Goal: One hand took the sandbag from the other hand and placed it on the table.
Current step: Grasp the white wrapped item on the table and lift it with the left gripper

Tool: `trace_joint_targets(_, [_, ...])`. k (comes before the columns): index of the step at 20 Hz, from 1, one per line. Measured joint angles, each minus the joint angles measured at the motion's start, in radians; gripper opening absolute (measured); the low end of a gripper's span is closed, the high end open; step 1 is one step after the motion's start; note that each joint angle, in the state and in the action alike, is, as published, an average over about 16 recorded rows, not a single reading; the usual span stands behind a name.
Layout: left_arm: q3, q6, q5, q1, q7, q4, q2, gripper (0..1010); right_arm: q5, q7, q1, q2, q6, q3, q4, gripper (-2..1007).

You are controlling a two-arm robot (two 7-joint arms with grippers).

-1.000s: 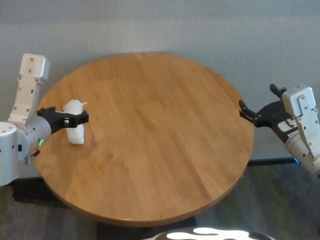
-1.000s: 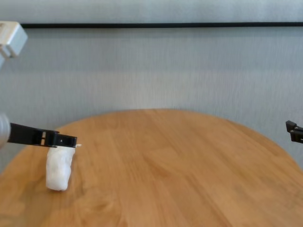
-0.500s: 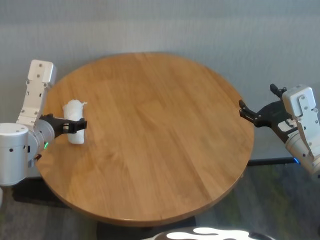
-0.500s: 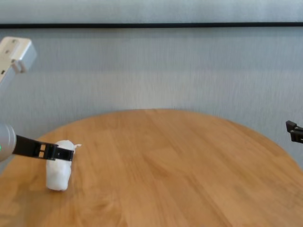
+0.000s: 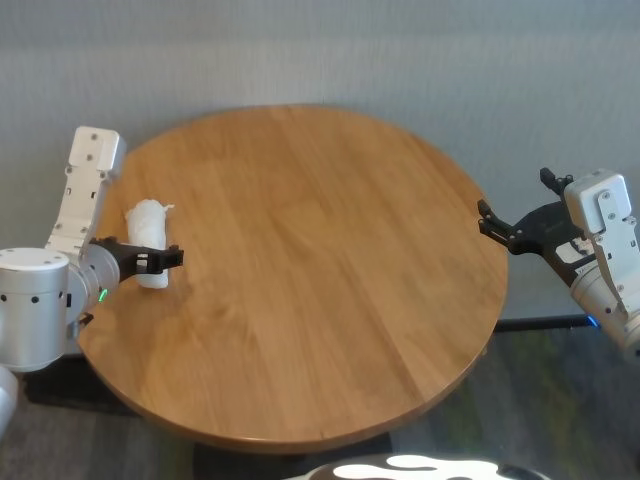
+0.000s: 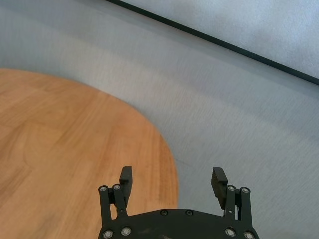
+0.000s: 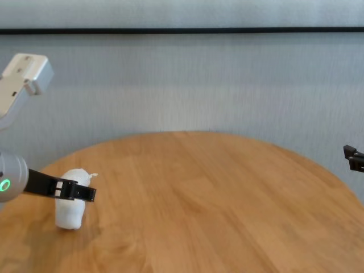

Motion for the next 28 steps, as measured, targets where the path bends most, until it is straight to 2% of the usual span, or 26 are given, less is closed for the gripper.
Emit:
trace_joint_targets(5, [0.006,-0.006,0.015,-0.012,-0.010,0.034,-0.012,1000,0.000,0.000,0.000,0.000,0.000,0.000,0.000,1001])
trace_joint_targets(15, [0.013,-0.037,0.050,-0.036,-0.031,0.101,-0.029,1000,0.000,0.000,0.000,0.000,0.000,0.000,0.000,1001])
trace_joint_targets(28, [-0.003,-0.065,0.067,-0.045,-0.071,0.140,-0.043,1000,0.000,0.000,0.000,0.000,0.000,0.000,0.000,1001])
